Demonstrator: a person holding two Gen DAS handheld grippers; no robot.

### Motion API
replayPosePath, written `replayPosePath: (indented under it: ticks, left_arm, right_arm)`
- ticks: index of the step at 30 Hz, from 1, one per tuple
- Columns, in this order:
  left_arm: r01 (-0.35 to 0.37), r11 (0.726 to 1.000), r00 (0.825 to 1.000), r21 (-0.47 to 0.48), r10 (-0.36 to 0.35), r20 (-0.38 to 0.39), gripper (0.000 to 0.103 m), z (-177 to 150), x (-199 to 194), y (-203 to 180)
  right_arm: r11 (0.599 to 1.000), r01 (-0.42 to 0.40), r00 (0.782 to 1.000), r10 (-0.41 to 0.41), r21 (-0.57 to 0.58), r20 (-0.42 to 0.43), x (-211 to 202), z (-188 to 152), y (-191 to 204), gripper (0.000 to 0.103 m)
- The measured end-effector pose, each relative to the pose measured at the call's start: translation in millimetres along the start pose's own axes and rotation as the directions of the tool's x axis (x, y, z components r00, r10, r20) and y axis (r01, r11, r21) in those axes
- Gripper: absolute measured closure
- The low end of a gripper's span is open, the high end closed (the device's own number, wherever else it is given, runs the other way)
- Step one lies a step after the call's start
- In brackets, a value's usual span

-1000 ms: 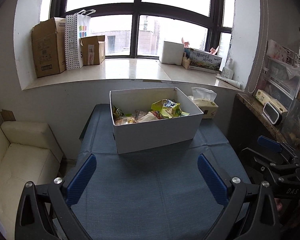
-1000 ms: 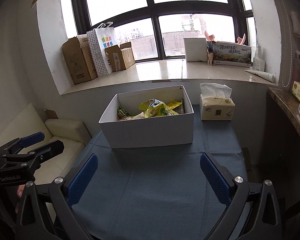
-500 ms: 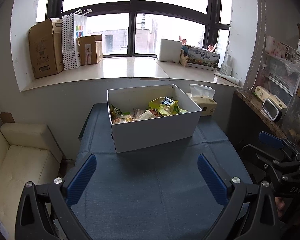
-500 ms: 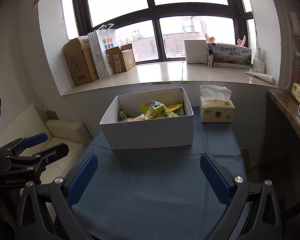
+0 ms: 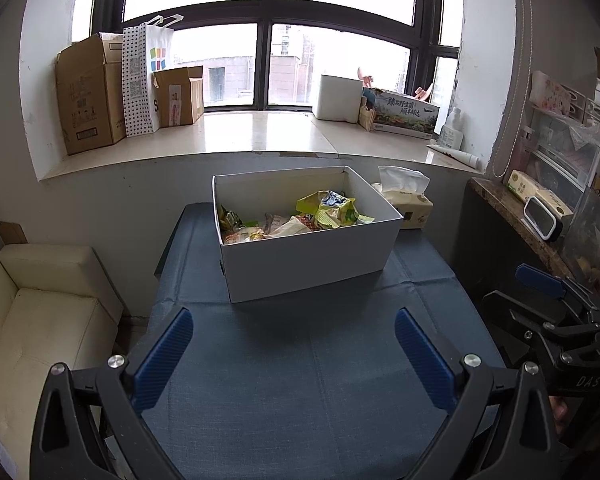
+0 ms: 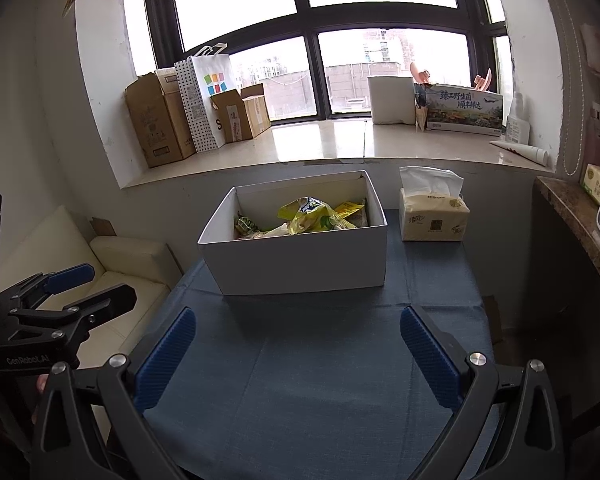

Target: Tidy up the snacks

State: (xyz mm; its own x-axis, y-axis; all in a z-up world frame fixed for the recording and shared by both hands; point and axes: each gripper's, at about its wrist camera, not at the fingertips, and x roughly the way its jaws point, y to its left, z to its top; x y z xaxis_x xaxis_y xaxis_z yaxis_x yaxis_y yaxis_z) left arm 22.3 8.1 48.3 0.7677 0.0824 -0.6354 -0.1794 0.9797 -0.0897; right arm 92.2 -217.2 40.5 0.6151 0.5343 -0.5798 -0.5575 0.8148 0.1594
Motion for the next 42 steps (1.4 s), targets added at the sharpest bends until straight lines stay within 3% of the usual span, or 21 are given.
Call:
replayPosePath:
  ticks: [42]
  left_arm:
    - [-0.009,1.000,1.000,0.002,0.009,0.002,0.000,-1.1,0.2,-1.4]
  right_arm:
    - [1.000,0.003,1.000,-0.003,0.002,-0.015,3.2,-2.4,-1.7,0.000]
